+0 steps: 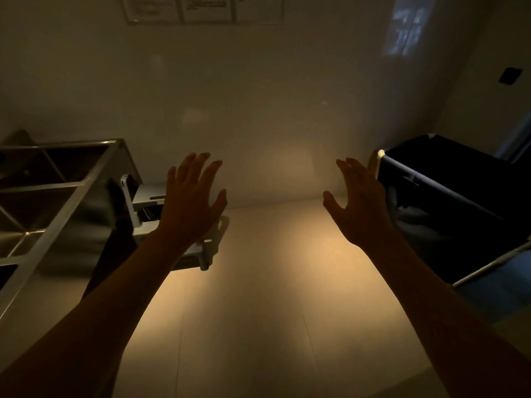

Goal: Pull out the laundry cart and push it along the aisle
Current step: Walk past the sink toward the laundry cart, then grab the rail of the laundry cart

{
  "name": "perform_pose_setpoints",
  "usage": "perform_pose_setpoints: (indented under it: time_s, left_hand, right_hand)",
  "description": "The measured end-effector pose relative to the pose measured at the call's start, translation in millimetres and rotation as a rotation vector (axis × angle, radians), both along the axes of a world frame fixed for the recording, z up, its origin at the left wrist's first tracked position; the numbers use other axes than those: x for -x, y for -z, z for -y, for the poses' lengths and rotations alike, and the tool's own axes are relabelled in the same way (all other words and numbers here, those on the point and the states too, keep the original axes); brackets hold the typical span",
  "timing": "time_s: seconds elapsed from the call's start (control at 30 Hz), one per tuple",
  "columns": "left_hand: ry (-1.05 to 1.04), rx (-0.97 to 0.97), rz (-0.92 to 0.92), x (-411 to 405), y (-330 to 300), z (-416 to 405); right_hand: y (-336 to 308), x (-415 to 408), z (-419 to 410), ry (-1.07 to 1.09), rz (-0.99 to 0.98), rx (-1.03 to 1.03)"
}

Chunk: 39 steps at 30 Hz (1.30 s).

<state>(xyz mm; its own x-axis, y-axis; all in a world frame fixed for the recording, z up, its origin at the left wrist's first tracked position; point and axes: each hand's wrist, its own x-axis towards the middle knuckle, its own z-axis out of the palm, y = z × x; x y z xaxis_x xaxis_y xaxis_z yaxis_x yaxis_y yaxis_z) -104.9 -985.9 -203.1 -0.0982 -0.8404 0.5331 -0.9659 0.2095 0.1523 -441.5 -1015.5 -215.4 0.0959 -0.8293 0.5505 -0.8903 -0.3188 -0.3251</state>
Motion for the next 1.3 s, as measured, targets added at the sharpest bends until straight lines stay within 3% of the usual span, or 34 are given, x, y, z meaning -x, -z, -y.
perform_pose_setpoints:
  time_s: [0.43,0.97,1.3]
  left_hand:
    - [0.081,-0.059,-0.01,54,50,148]
    - [0.372,-0.088,-0.008,129,78,422]
    - [0.564,-0.139,-0.014,208,87,516]
  right_hand:
    - [55,44,121,0.13,-0.005,-0.117]
    - [71,93,303,0.403,0.027,-0.114]
    - [92,159,349,0.609,0.023,-0.119]
